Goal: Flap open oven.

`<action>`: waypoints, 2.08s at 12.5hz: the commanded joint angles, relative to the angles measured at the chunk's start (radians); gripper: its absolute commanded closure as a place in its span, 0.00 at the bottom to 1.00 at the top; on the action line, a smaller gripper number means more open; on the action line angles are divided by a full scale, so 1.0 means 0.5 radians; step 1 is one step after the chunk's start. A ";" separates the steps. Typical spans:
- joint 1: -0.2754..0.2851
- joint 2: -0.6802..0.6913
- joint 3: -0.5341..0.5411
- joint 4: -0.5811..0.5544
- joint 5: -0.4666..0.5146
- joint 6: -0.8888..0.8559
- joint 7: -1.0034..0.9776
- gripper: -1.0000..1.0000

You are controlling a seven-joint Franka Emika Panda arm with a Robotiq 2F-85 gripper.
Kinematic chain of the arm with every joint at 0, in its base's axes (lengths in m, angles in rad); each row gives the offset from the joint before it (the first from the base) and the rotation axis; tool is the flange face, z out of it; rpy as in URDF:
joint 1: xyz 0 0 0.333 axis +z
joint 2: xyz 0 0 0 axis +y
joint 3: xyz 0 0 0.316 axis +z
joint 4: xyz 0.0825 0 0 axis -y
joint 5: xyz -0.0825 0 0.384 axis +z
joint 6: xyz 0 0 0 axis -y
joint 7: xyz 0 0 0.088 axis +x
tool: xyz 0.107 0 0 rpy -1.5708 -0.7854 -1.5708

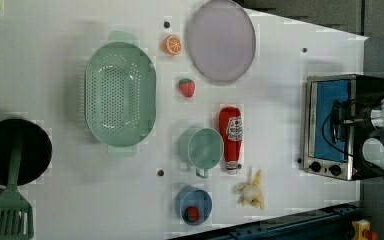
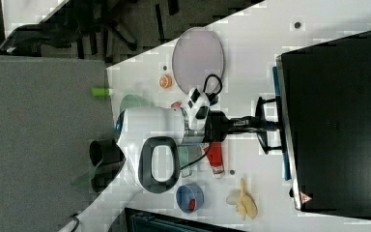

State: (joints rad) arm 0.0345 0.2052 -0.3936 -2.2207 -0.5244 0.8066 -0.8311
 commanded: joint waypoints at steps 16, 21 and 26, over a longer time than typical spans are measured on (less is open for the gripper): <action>0.327 0.604 0.253 0.014 -0.271 0.173 1.159 0.83; 0.364 0.650 0.265 0.096 -0.248 0.170 1.264 0.83; 0.365 0.381 0.312 0.131 0.194 0.199 1.264 0.83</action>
State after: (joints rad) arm 0.2161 0.4927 -0.2534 -2.1855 -0.4187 0.8892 -0.2426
